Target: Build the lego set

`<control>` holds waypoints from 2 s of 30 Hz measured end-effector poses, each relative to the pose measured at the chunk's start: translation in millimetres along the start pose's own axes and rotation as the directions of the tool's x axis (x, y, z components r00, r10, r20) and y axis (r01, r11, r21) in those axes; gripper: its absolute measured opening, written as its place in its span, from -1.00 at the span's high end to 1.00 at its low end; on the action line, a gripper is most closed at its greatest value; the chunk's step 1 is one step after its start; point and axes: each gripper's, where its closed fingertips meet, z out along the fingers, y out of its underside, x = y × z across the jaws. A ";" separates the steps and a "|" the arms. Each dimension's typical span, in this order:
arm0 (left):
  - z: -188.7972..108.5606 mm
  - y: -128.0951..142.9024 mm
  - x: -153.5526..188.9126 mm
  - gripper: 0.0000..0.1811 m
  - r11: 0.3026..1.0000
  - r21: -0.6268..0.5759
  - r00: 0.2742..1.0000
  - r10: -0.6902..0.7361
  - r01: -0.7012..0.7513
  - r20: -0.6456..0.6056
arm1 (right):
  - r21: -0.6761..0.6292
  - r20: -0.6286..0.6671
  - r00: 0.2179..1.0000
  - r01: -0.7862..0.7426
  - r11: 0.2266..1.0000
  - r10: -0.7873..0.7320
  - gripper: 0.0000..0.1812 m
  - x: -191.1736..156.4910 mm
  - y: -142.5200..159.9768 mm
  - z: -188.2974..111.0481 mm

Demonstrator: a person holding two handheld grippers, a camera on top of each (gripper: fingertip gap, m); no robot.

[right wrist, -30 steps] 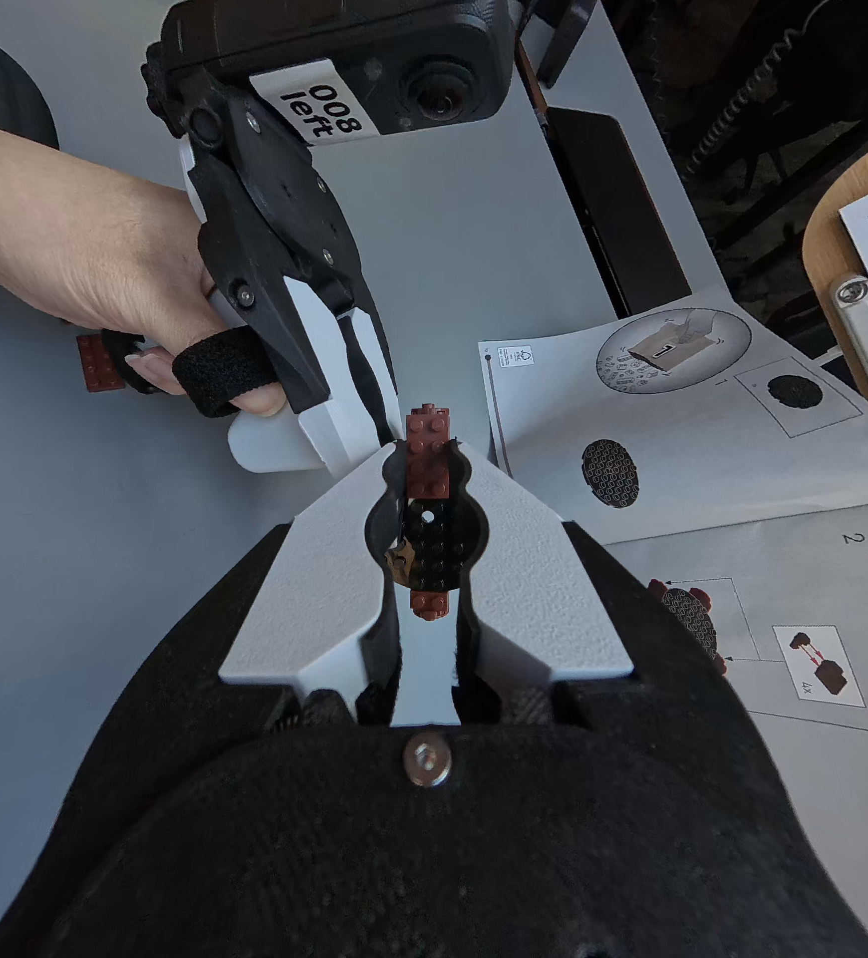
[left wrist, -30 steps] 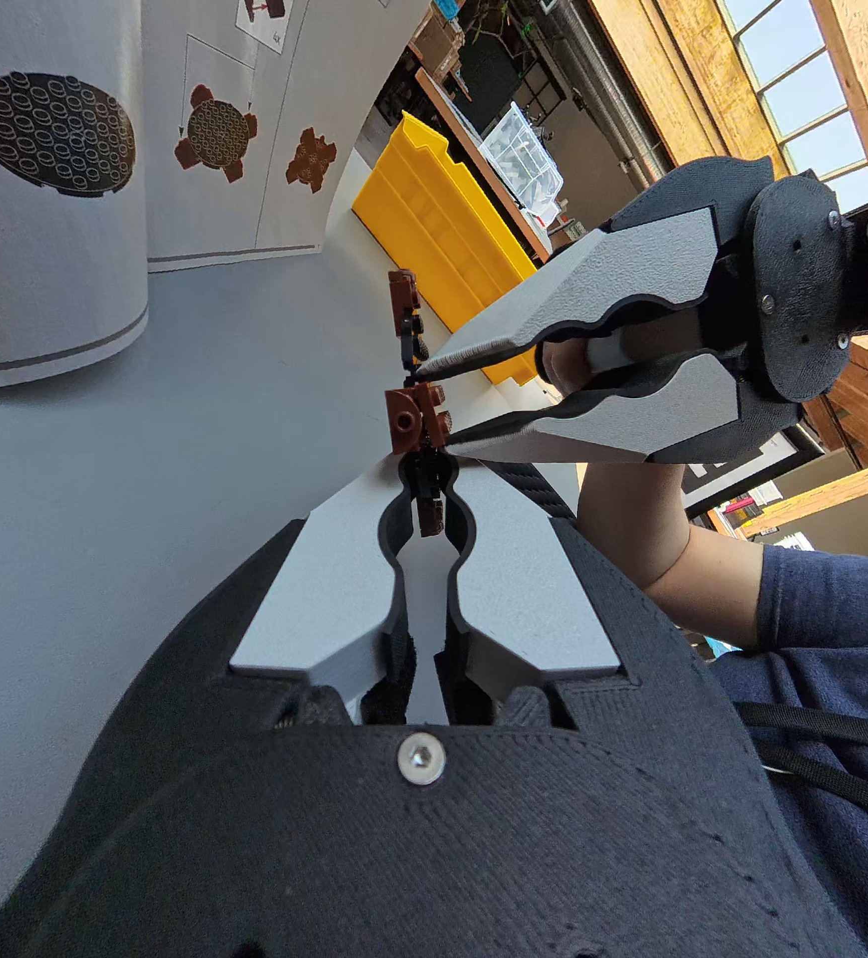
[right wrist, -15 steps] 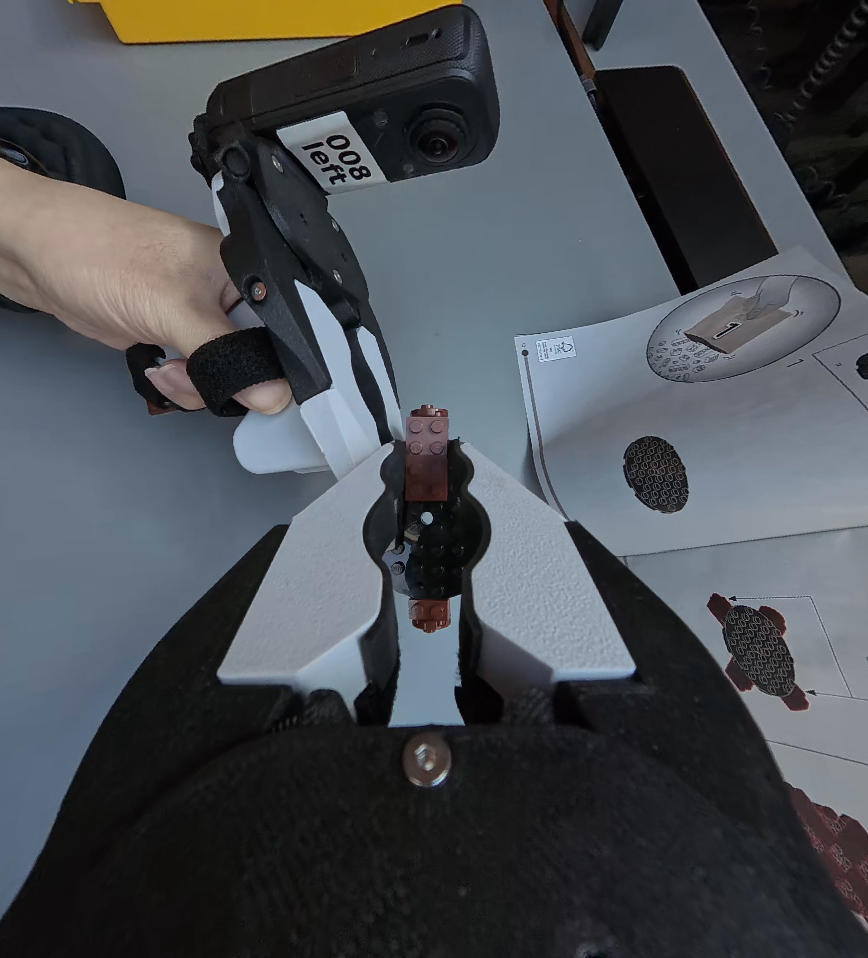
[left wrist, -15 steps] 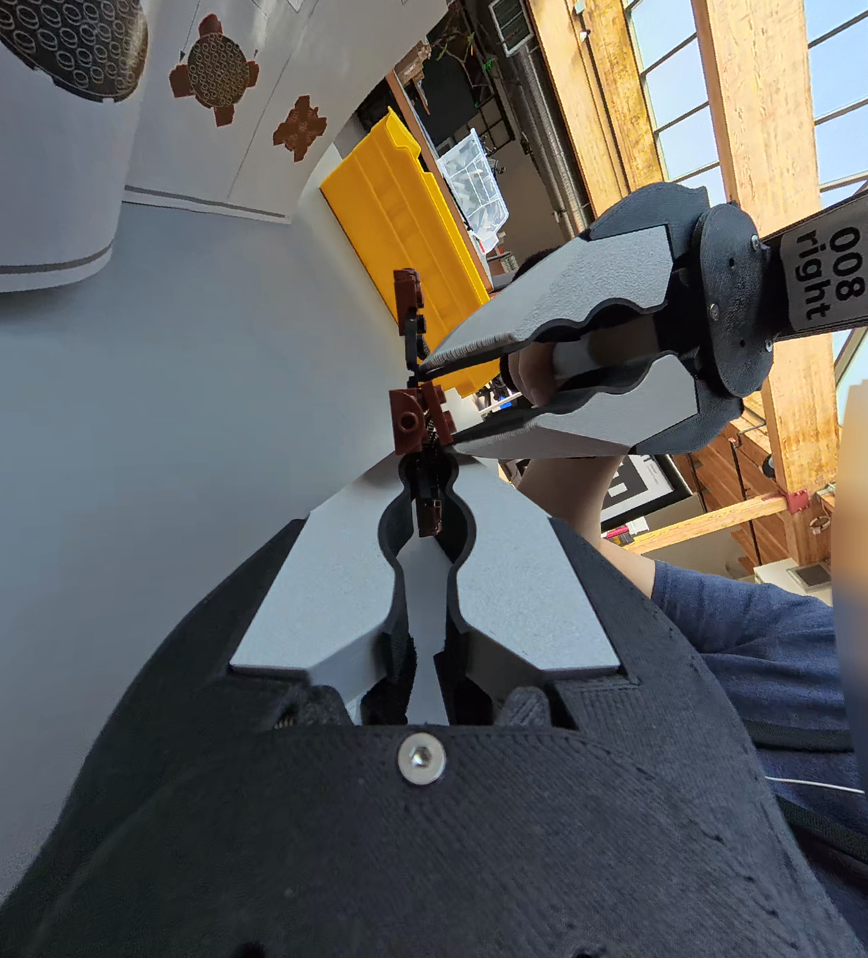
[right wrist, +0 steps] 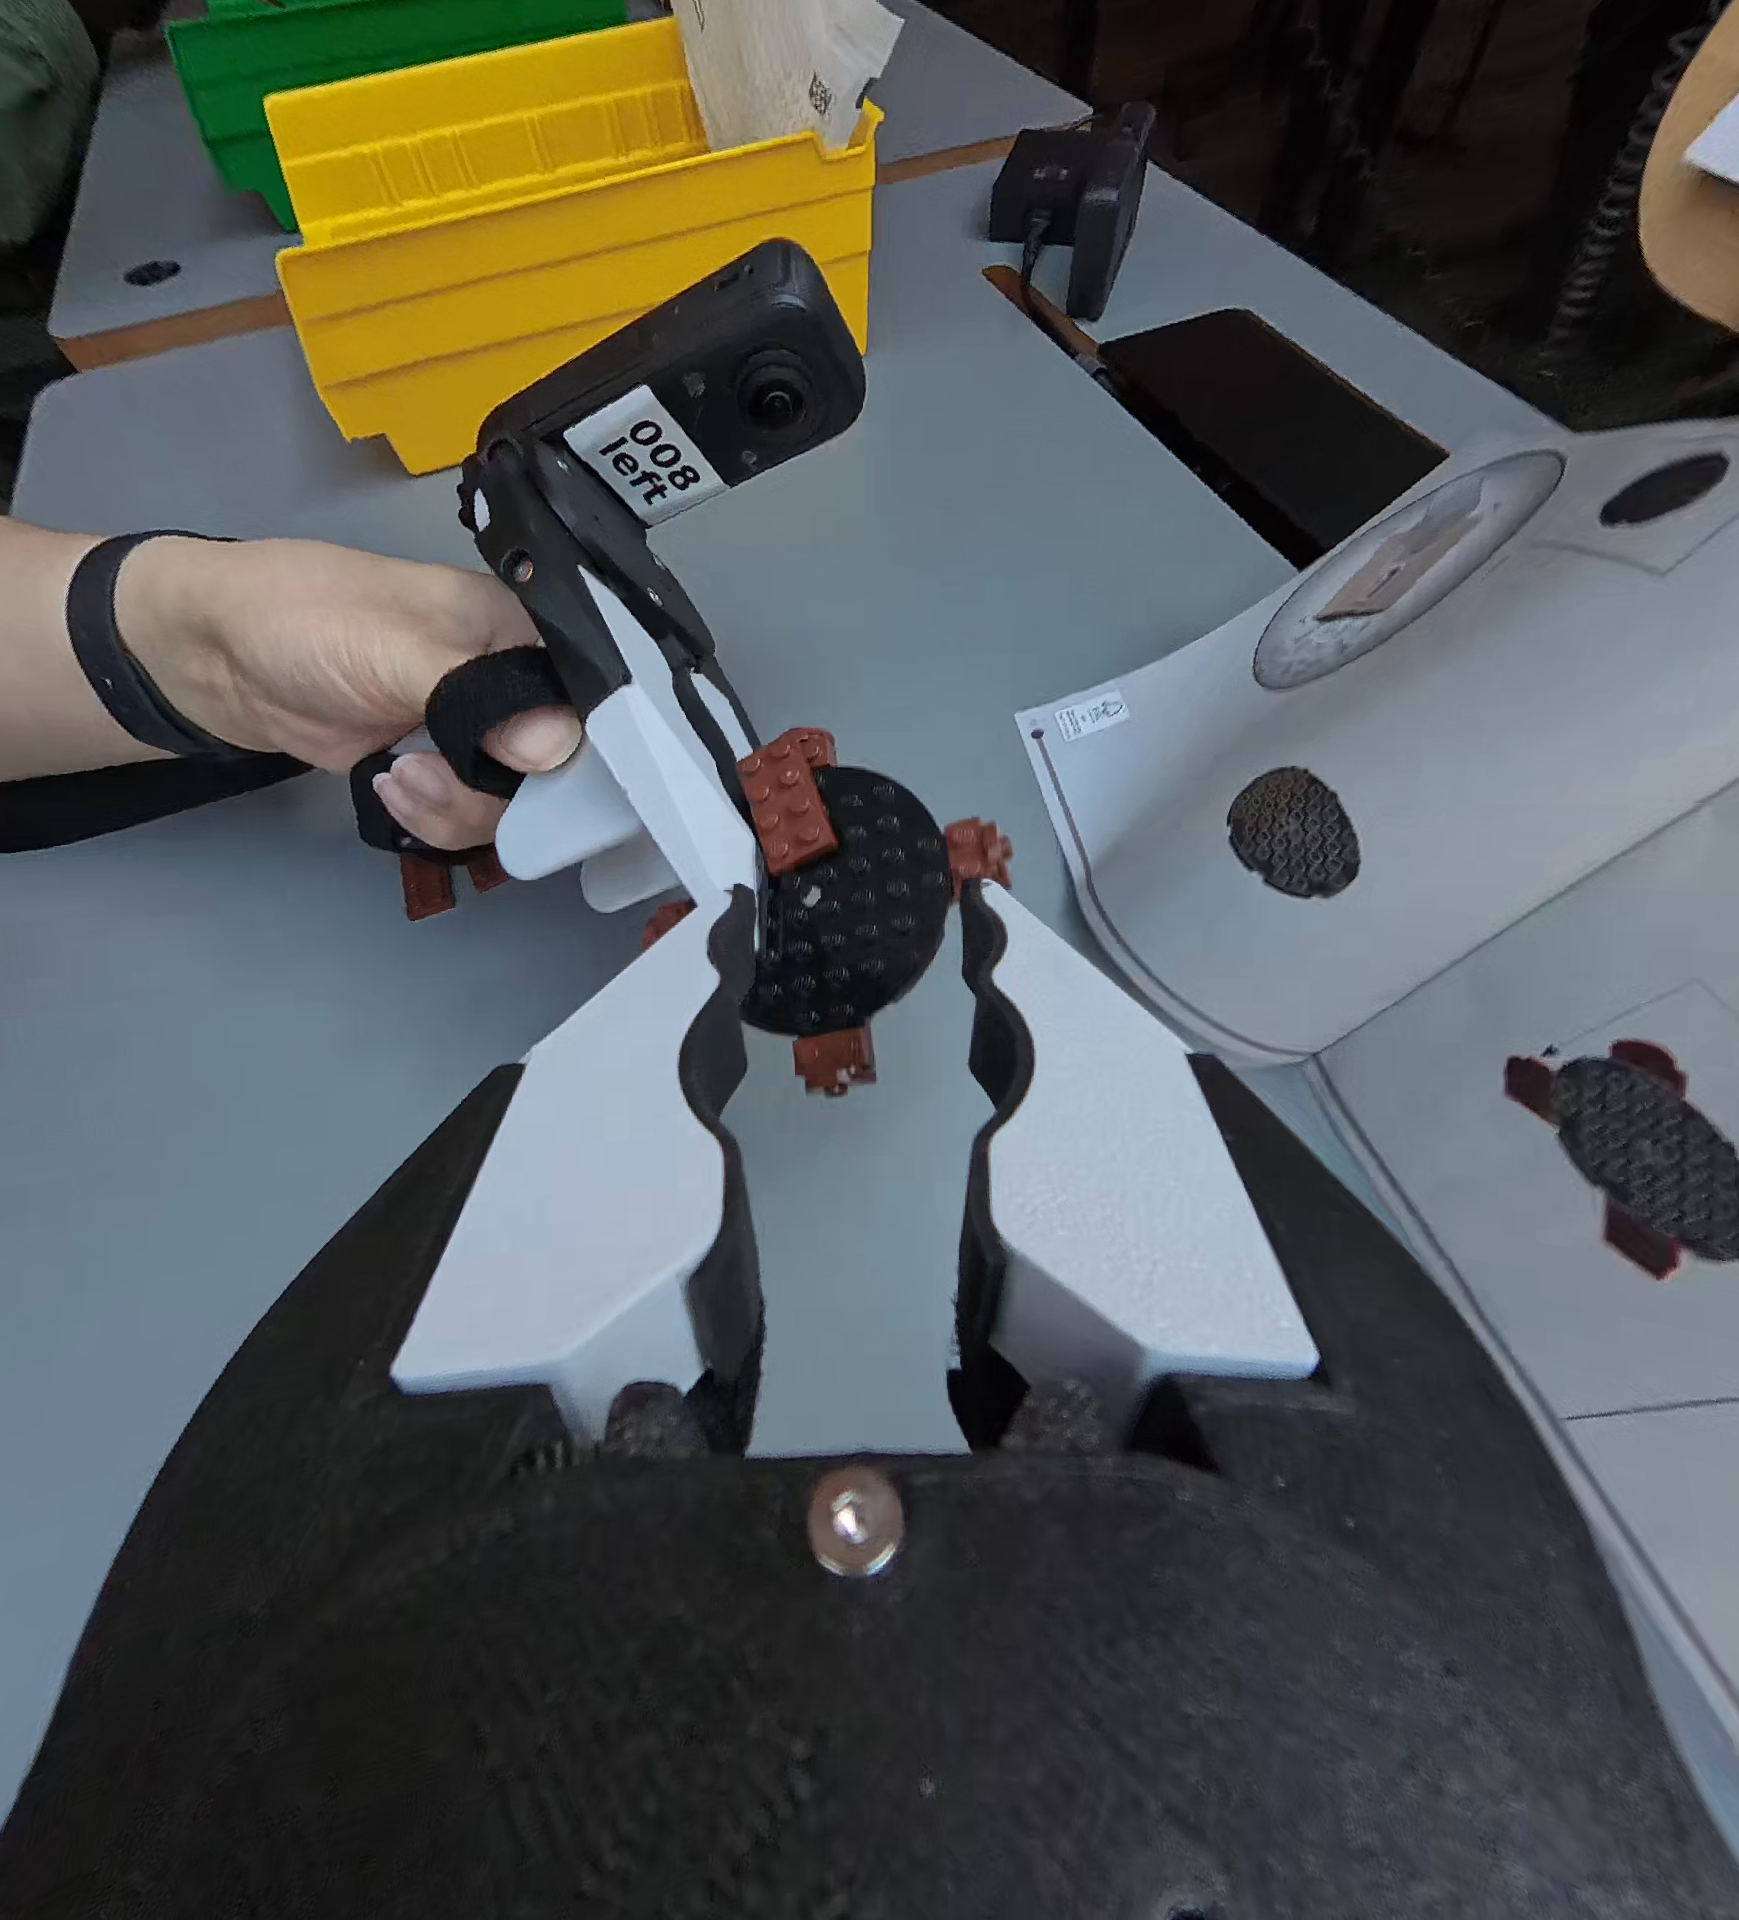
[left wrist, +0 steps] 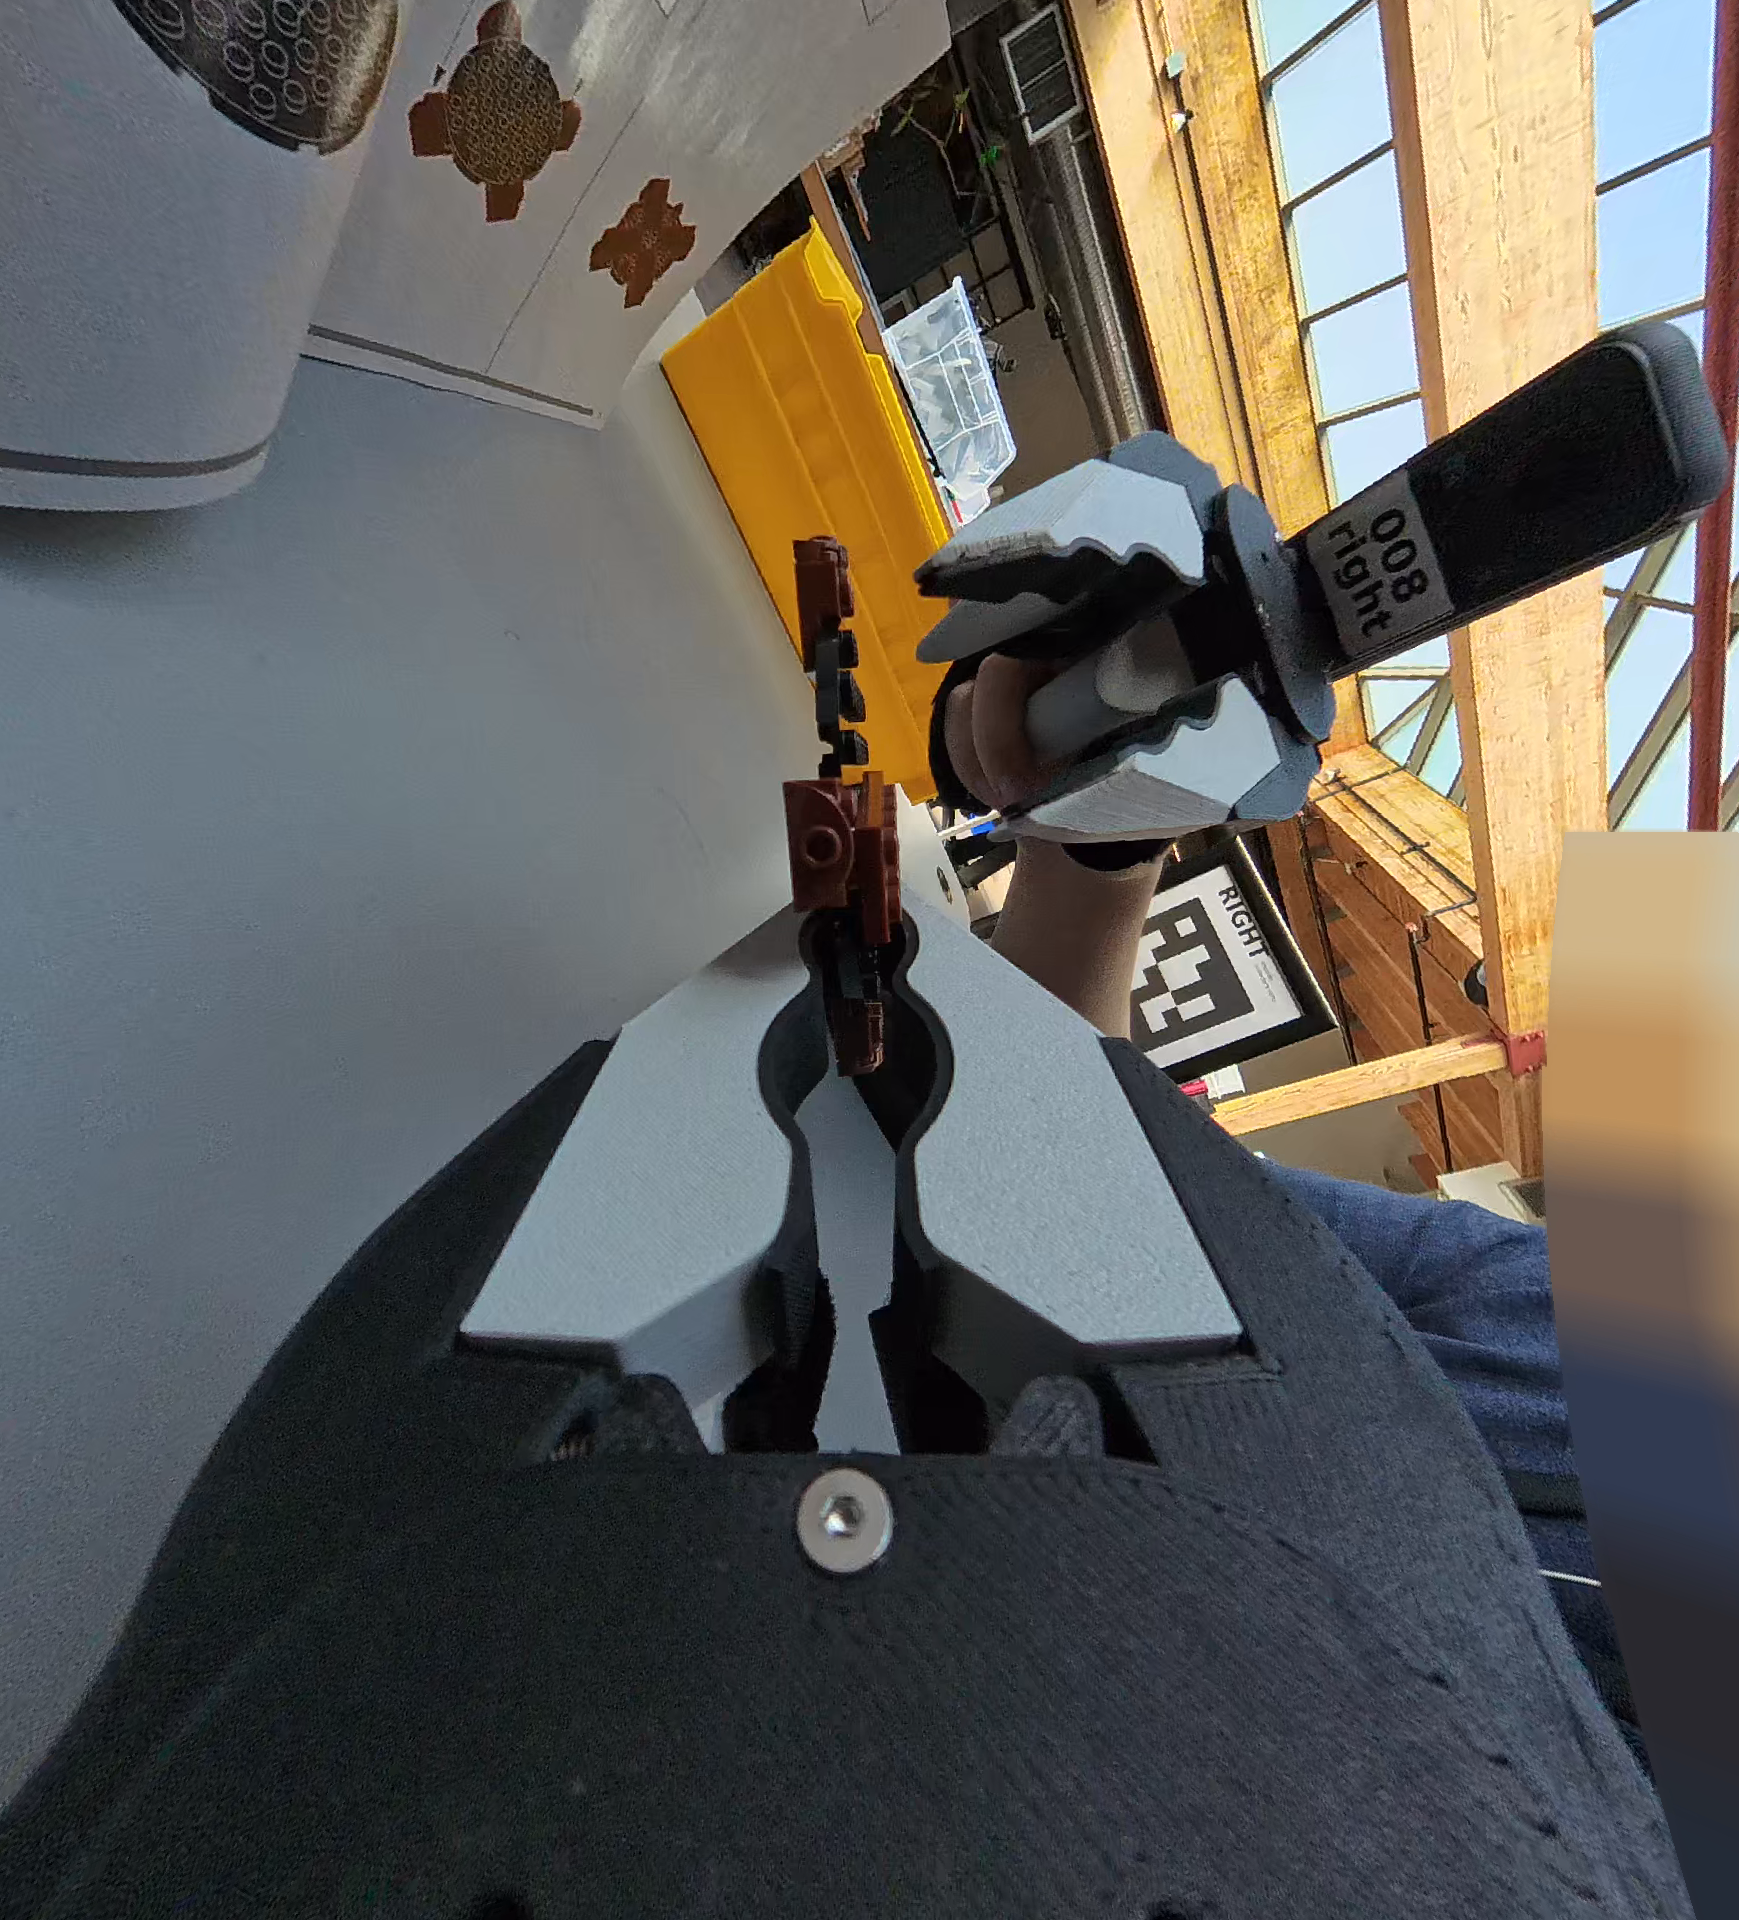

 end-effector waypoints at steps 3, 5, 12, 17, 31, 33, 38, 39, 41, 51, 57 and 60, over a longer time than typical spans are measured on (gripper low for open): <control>-0.1 0.4 0.7 0.98 1.000 -0.001 1.000 -0.014 0.014 -0.006 | 0.087 0.104 0.961 -0.267 0.960 0.258 0.56 1.5 16.8 -5.6; 1.0 2.2 0.7 0.98 0.999 -0.006 0.999 -0.032 0.032 -0.012 | 0.125 0.270 0.841 -0.513 0.849 0.469 0.55 -0.4 18.4 -8.9; 9.1 14.7 4.8 0.98 0.996 -0.048 0.996 -0.075 0.073 -0.038 | -0.036 0.490 0.523 -0.788 0.615 0.698 0.60 -12.7 30.2 3.0; 11.1 17.1 4.7 0.98 0.994 -0.059 0.994 -0.091 0.088 -0.054 | -0.088 0.550 0.419 -0.831 0.549 0.723 0.88 -17.6 29.8 0.1; 12.3 18.1 6.4 0.71 0.989 -0.064 0.988 -0.140 0.136 -0.067 | -0.213 0.590 0.263 -0.862 0.461 0.764 0.94 -21.5 39.1 -2.4; 11.0 18.1 7.1 0.65 0.990 -0.071 0.990 -0.129 0.124 -0.060 | -0.220 0.608 0.237 -0.867 0.448 0.758 0.94 -20.5 37.6 -5.7; 8.3 22.9 7.1 0.53 0.989 -0.119 0.996 -0.087 0.082 -0.035 | -0.231 0.636 0.198 -0.874 0.429 0.746 0.95 -17.7 35.5 -12.4; 7.0 23.7 7.3 0.49 0.988 -0.134 0.996 -0.078 0.072 -0.035 | -0.233 0.641 0.193 -0.873 0.428 0.743 0.91 -17.5 35.2 -13.7; 2.7 21.2 13.6 0.52 0.987 -0.148 0.996 -0.066 0.056 -0.063 | -0.244 0.650 0.175 -0.874 0.421 0.740 0.91 -17.5 34.9 -15.8; -0.2 23.0 3.3 0.95 0.986 -0.160 0.999 -0.046 0.046 0.005 | -0.252 0.631 0.221 -0.848 0.466 0.744 0.94 -20.5 41.0 -11.8; -6.0 31.7 0.3 0.98 0.968 -0.242 0.998 -0.063 0.066 0.020 | -0.286 0.623 0.223 -0.827 0.484 0.750 0.94 -26.6 45.0 -7.3; -11.1 29.0 2.0 0.98 0.967 -0.249 0.999 -0.048 0.049 0.009 | -0.281 0.598 0.249 -0.825 0.490 0.762 0.94 -23.2 50.4 -5.7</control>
